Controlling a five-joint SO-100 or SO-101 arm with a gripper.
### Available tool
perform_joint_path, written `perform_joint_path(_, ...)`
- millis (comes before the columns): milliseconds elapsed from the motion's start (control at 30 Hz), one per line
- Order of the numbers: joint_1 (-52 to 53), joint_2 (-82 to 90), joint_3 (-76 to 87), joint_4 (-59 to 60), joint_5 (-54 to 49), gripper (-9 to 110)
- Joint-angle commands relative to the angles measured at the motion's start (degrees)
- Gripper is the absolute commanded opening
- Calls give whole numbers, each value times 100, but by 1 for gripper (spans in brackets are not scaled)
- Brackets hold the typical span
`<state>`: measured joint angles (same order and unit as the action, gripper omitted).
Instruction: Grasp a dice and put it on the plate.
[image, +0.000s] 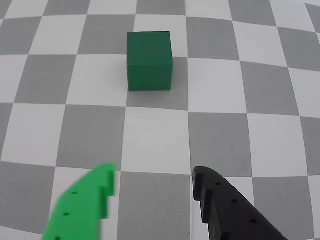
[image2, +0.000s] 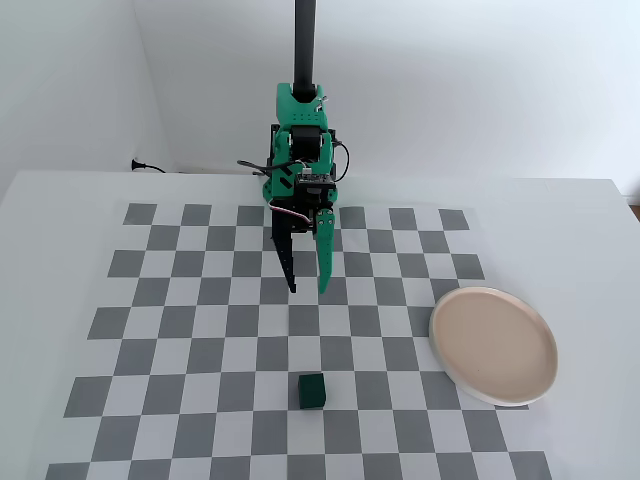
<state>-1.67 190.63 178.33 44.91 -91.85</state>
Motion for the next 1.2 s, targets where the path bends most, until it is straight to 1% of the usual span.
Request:
perform_joint_path(0,-35,44,-105,-97,53,22)
perform_joint_path(267,9,44,-149,-264,290,19)
perform_joint_path(467,132,-536,-272,-870,316,19)
perform_joint_path(567,132,-1301,-606,-1178,360,19)
perform_joint_path(733,158,-3155,-1591,-1872,448,20)
perform_joint_path(900,114,-4219,-2004,-2575,88,20)
perform_joint_path(1167,53,-5625,-3190,-2602,-35,21)
